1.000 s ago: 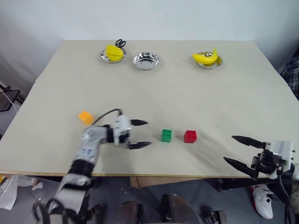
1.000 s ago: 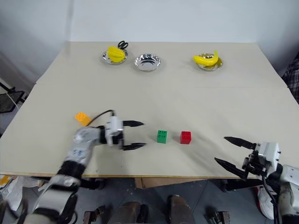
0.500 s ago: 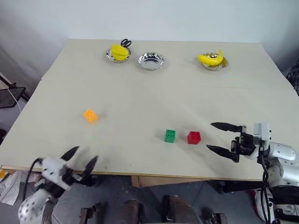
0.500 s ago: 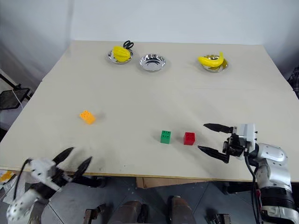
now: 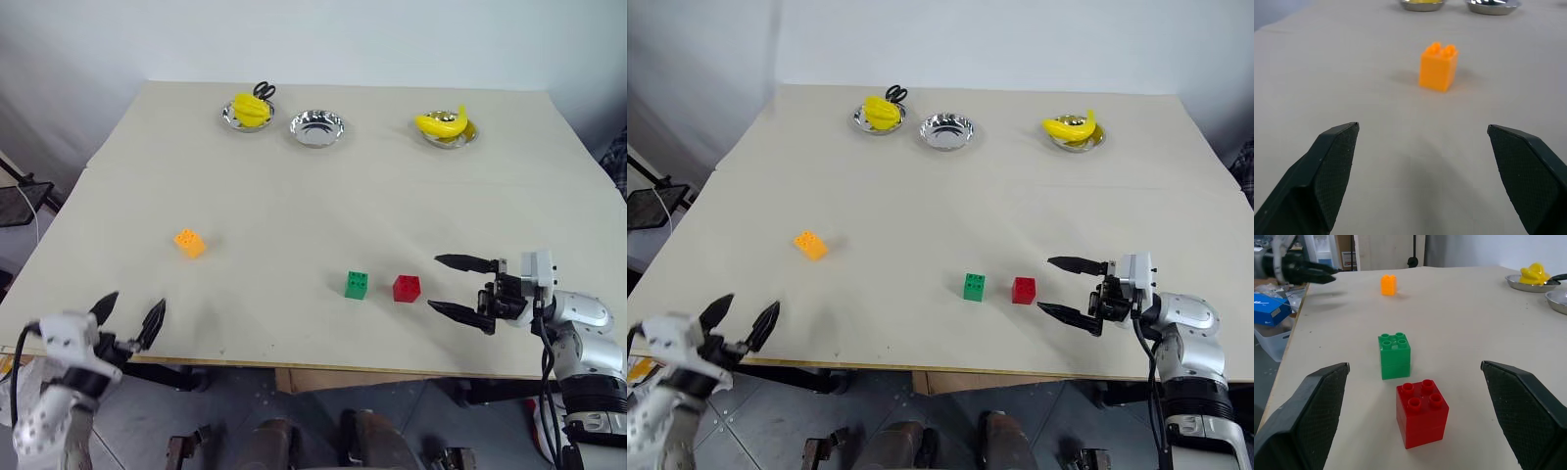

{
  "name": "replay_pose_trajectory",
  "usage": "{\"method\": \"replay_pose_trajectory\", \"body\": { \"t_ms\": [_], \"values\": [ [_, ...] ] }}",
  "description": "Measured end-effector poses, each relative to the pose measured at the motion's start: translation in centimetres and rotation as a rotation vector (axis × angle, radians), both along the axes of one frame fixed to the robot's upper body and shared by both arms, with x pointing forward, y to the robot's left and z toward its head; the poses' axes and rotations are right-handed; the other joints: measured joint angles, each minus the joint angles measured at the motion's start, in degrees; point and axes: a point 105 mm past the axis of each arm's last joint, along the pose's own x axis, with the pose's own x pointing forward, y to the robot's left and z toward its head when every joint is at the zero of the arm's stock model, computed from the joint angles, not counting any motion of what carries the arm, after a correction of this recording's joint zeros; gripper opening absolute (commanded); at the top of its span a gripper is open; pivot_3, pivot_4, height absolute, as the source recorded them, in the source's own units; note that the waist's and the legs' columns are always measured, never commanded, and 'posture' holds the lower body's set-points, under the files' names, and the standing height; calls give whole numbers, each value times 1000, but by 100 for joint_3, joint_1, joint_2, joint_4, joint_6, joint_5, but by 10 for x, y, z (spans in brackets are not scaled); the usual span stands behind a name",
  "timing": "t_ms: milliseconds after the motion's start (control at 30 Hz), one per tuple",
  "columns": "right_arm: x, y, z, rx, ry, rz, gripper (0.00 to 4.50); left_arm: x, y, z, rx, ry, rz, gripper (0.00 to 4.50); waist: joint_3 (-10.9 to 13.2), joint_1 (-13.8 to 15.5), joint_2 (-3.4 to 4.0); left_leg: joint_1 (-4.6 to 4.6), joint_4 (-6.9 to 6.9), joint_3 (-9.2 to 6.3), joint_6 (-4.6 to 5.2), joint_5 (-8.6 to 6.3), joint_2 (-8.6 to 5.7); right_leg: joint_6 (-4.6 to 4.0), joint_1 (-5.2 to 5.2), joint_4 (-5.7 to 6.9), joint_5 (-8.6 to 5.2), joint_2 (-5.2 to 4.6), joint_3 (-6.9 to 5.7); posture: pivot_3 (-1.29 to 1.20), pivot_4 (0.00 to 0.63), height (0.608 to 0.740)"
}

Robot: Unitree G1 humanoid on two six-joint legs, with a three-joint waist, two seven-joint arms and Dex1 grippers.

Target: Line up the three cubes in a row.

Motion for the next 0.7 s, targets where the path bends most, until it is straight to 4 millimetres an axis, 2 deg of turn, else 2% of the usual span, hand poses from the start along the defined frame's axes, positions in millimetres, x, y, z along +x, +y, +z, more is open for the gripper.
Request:
{"method": "replay_pose_trajectory", "body": {
  "t_ms": [167,233,333,500,633,700],
  "values": [
    [-1,-1,-3,-7,7,-6,4500,48,8,13,23,65,-122,4471,-3,-8,4,-2,1,0,-12,1,-1,3,-10,15,1,0,-8,0,150,740],
    [-1,-1,-3,-8,4,-6,4500,66,5,22,24,61,-177,4471,-3,-8,5,-2,1,-1,-15,0,-2,4,-11,15,2,1,-13,0,150,740],
    [-3,-1,-3,-12,-3,-12,4500,85,-9,23,20,72,-269,4471,-3,-23,5,-3,-1,1,-18,-4,-1,7,-14,22,3,1,-19,0,150,740],
    [-11,2,-8,-18,1,-24,4500,103,-20,14,19,111,-340,4471,-3,-49,5,-16,-1,-1,-20,-5,1,8,-28,26,4,5,-29,0,150,740],
    [-13,4,-6,-19,-6,-36,4500,107,-18,6,43,138,-336,3619,-3,-67,4,-16,1,1,-19,-6,1,9,-28,25,4,5,-28,0,150,740],
    [-14,3,-6,-19,-9,-46,4500,107,-15,2,56,147,-316,2916,-2,-61,4,-16,2,-1,-20,-5,1,9,-28,23,4,5,-28,0,150,740]
  ]
}}
